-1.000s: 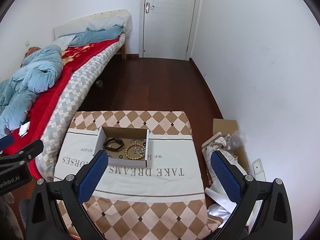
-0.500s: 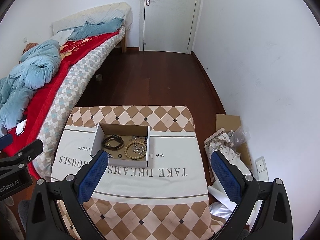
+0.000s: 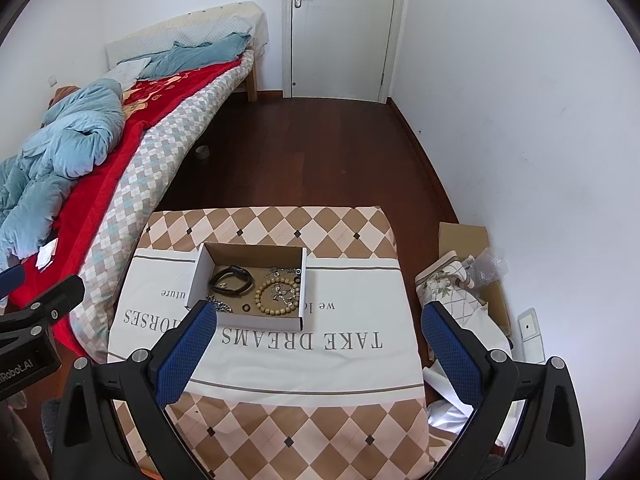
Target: Organize jewelry
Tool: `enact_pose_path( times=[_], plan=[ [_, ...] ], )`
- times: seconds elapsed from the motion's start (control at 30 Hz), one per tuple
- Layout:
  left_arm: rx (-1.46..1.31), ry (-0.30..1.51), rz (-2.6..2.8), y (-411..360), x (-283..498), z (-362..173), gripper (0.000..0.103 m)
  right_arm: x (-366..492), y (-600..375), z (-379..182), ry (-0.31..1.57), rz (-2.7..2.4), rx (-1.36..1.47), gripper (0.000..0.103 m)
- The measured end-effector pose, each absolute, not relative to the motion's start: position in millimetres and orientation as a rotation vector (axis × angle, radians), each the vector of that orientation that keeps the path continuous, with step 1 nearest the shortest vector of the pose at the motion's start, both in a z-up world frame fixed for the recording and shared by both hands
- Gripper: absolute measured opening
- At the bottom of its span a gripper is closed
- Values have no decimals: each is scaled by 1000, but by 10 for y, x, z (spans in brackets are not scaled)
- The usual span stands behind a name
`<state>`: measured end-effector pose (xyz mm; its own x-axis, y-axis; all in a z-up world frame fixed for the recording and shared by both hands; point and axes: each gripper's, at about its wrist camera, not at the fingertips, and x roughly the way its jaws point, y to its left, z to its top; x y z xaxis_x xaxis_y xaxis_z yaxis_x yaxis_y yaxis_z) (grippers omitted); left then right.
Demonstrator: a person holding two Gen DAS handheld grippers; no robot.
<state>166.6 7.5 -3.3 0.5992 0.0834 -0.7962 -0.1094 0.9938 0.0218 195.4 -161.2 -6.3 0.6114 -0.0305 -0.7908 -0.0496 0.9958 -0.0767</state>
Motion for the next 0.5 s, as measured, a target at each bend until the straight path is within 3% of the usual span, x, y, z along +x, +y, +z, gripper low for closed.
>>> enact_pose_path(
  times=[0.5],
  plan=[
    [-22,916,113,43,1635,-28,101,1932,-1625,-47,915,20,-83,103]
  ],
)
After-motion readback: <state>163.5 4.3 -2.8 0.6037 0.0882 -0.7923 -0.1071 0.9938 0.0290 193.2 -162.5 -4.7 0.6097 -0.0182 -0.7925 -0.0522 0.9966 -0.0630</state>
